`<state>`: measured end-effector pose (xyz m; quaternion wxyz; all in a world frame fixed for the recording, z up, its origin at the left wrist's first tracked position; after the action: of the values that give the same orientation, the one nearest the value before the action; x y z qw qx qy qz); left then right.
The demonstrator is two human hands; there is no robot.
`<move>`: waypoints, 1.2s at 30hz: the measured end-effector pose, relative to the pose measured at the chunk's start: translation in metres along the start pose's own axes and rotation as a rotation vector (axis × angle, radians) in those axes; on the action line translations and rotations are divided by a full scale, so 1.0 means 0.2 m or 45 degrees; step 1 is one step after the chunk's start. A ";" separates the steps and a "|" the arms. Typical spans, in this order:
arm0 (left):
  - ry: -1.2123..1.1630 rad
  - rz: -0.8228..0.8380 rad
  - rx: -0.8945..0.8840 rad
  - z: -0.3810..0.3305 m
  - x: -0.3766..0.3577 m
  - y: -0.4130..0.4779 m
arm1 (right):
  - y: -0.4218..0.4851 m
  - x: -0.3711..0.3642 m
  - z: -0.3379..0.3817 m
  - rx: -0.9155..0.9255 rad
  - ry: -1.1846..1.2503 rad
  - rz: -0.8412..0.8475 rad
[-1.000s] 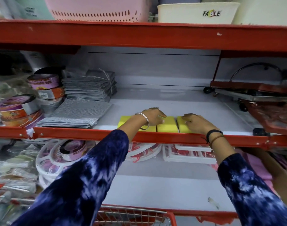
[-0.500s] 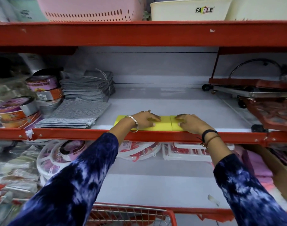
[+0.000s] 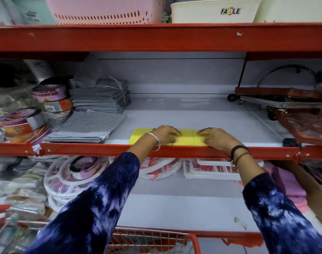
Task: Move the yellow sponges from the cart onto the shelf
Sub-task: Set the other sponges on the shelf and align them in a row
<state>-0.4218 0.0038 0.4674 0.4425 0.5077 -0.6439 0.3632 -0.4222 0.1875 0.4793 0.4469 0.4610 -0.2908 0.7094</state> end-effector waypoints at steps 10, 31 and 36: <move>-0.006 0.031 -0.067 -0.05 0.01 -0.02 | 0.00 -0.01 0.01 -0.038 0.074 -0.089; 0.263 0.071 0.308 0.25 0.11 -0.20 | 0.01 -0.07 0.11 -0.142 -0.038 -0.053; 0.291 0.135 0.352 0.25 0.11 -0.21 | -0.02 -0.07 0.12 -0.138 -0.083 -0.026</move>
<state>-0.3928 -0.0583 0.4716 0.4189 0.4844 -0.5592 0.5264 -0.4068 0.1634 0.4756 0.4688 0.4618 -0.3383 0.6727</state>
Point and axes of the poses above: each hand's wrist, its own y-axis towards the middle knuckle, its own x-axis out of the back of the hand, z = x × y, the point moved 7 cm from there along y, towards the middle knuckle, and after that the axes turned 2 degrees about x, right-handed, at the moved point
